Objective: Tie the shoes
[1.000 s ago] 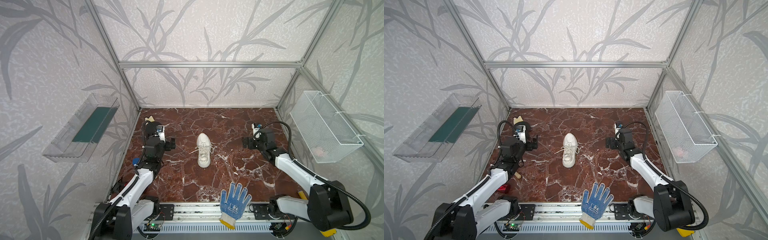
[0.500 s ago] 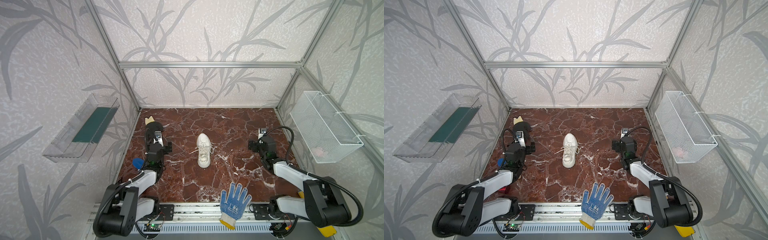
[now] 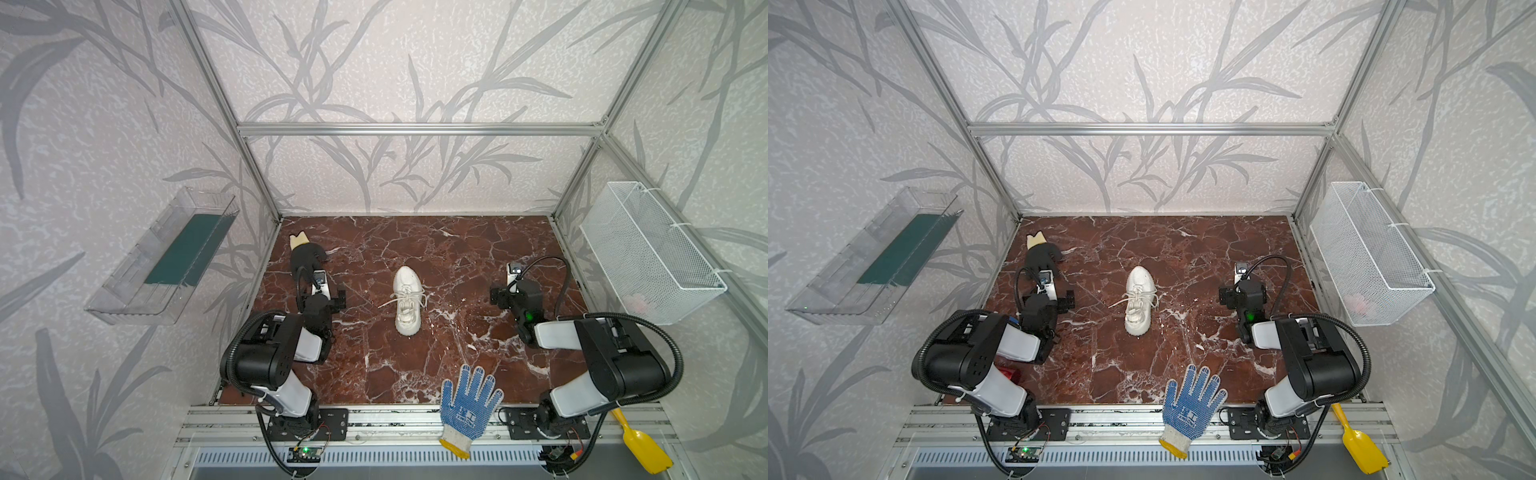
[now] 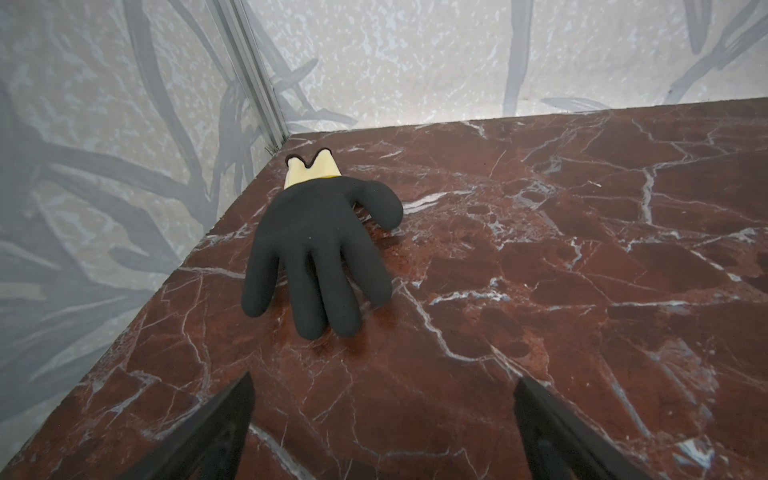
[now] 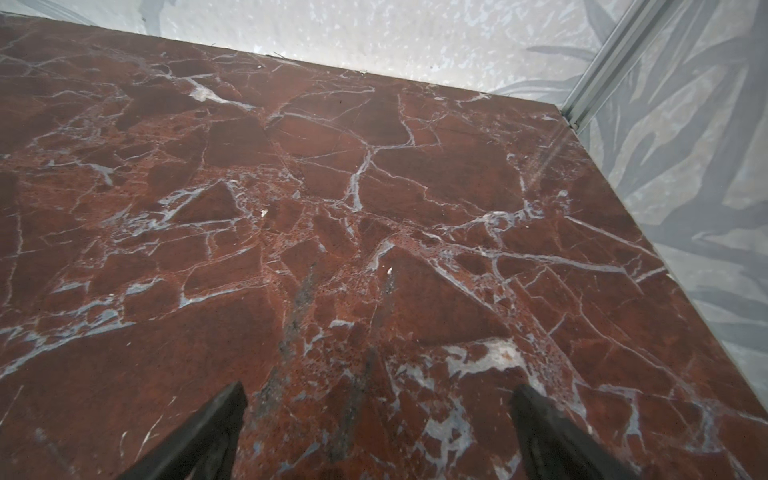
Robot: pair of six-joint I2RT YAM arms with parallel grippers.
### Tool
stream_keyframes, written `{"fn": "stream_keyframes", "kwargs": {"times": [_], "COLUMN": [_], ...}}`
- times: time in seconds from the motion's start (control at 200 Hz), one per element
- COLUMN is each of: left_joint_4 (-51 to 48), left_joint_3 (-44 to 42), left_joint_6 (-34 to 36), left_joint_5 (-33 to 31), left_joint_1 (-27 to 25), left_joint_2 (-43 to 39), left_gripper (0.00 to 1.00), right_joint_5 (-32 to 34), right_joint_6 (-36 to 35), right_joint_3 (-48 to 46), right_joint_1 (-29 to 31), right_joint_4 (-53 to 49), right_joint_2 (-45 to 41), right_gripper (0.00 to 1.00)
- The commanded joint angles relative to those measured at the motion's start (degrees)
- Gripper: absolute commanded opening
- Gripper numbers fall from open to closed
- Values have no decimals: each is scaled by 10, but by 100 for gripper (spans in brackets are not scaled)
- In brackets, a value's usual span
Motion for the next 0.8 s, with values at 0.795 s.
{"fn": "stream_keyframes", "kwargs": {"times": [0.795], "left_joint_4": [-107], "left_joint_3": [67], "left_joint_6": [-45], "left_joint_5": [-14], "left_joint_1": [35], "left_joint_2": [-23], "left_gripper": [99], "right_joint_5": [-23], "right_joint_6": [-4], "right_joint_3": [4], "right_joint_1": [-9], "right_joint_4": [36], "right_joint_2": [-6], "right_gripper": [99]}}
